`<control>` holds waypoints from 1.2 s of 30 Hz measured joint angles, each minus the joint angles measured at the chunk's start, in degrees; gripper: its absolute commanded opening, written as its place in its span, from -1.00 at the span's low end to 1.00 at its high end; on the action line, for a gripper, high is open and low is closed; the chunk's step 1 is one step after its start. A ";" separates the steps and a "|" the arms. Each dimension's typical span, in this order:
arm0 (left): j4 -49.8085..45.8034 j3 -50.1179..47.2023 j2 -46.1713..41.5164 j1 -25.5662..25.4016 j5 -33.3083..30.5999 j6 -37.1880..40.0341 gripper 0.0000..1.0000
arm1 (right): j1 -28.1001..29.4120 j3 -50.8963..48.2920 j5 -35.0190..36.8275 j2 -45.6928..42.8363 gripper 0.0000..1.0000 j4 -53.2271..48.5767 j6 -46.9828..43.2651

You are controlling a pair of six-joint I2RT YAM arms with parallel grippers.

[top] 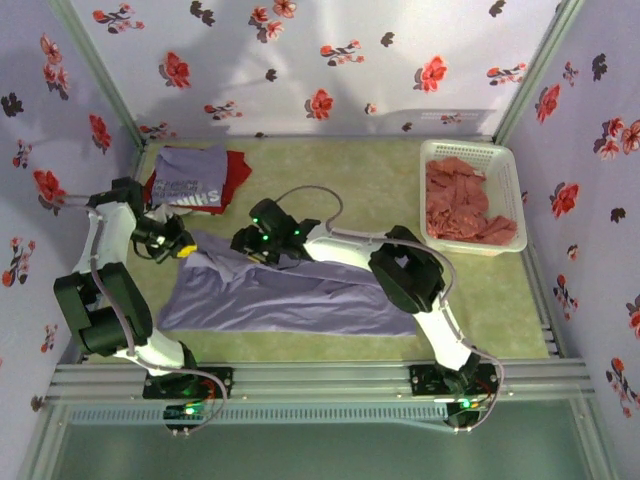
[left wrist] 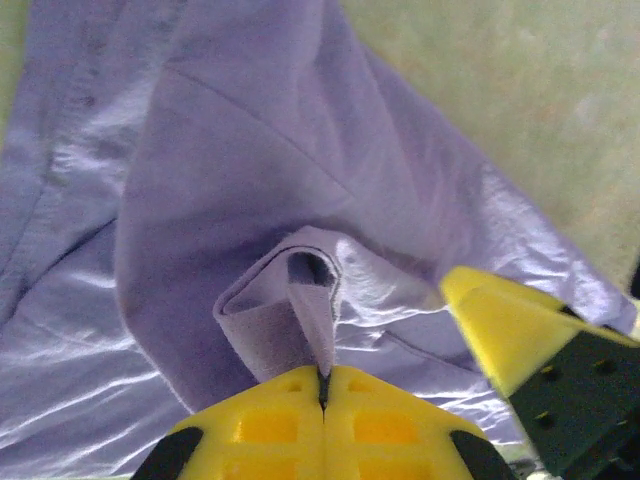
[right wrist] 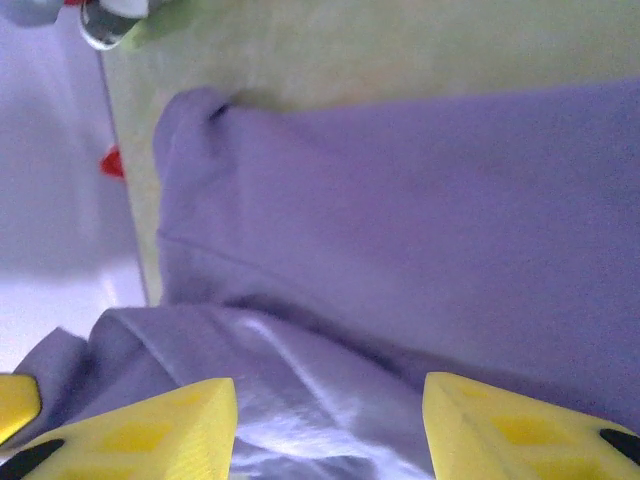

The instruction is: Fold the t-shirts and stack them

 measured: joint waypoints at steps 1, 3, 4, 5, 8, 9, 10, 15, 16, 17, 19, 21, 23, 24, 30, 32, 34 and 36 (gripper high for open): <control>0.61 0.00 0.00 0.00 0.63 -0.02 -0.96 | 0.39 0.07 -0.39 0.31 0.05 0.57 0.81; 2.10 0.02 -0.02 0.00 2.19 -0.20 -0.96 | 1.40 -0.13 -0.79 0.70 0.06 1.44 2.58; 2.56 0.02 -0.02 0.00 2.71 -0.24 -0.96 | 1.68 -0.46 -0.81 0.68 0.06 1.79 3.17; 2.93 0.11 -0.02 0.00 3.30 -0.28 -0.96 | 2.01 -0.90 -0.85 0.66 0.06 2.05 3.82; 3.39 0.96 0.17 0.00 4.57 -0.42 -0.95 | 2.45 -1.95 -0.90 0.66 0.06 1.88 4.04; 3.54 1.36 0.39 0.00 4.94 -0.42 -0.95 | 2.49 -1.99 -0.83 0.66 0.05 1.01 3.89; 3.65 1.64 0.59 0.00 5.20 -0.39 -0.95 | 2.54 -1.90 -0.70 0.66 0.05 0.07 3.48; 3.78 3.02 2.49 0.04 5.84 -0.39 -0.95 | 3.13 5.73 1.97 0.79 0.04 -14.43 -3.58; 3.78 3.21 2.75 0.04 5.86 -0.39 -0.95 | 3.32 8.35 3.02 0.87 0.04 -17.51 -5.62; 3.78 3.37 2.95 0.07 5.86 -0.39 -0.95 | 3.56 11.17 4.17 0.87 0.04 -20.26 -7.89; 3.45 3.91 3.32 0.07 5.97 -0.37 -0.94 | 4.22 15.34 6.25 0.72 0.05 -23.39 -12.87; 3.30 4.66 3.85 0.07 6.05 -0.20 -0.94 | 4.92 16.48 7.74 0.11 0.05 -24.30 -18.12; 3.17 5.20 4.31 0.07 6.19 -0.17 -0.94 | 5.53 16.46 8.33 0.00 0.05 -24.81 -23.23; 3.13 5.40 4.55 0.04 6.25 -0.15 -0.94 | 5.81 16.46 8.44 0.17 0.05 -25.20 -25.59; 2.89 6.12 5.66 0.07 6.32 -0.15 -0.94 | 6.88 19.52 8.57 3.82 0.03 -27.98 -36.00; 2.86 6.12 5.77 0.07 6.32 -0.13 -0.94 | 7.13 20.63 8.57 5.03 0.03 -28.17 -37.86; 2.84 6.16 5.77 0.07 6.32 -0.13 -0.94 | 7.41 21.11 8.59 5.70 0.02 -28.15 -39.12; 2.78 6.23 5.77 0.07 6.34 -0.13 -0.95 | 7.76 21.29 8.55 6.14 0.01 -28.15 -39.82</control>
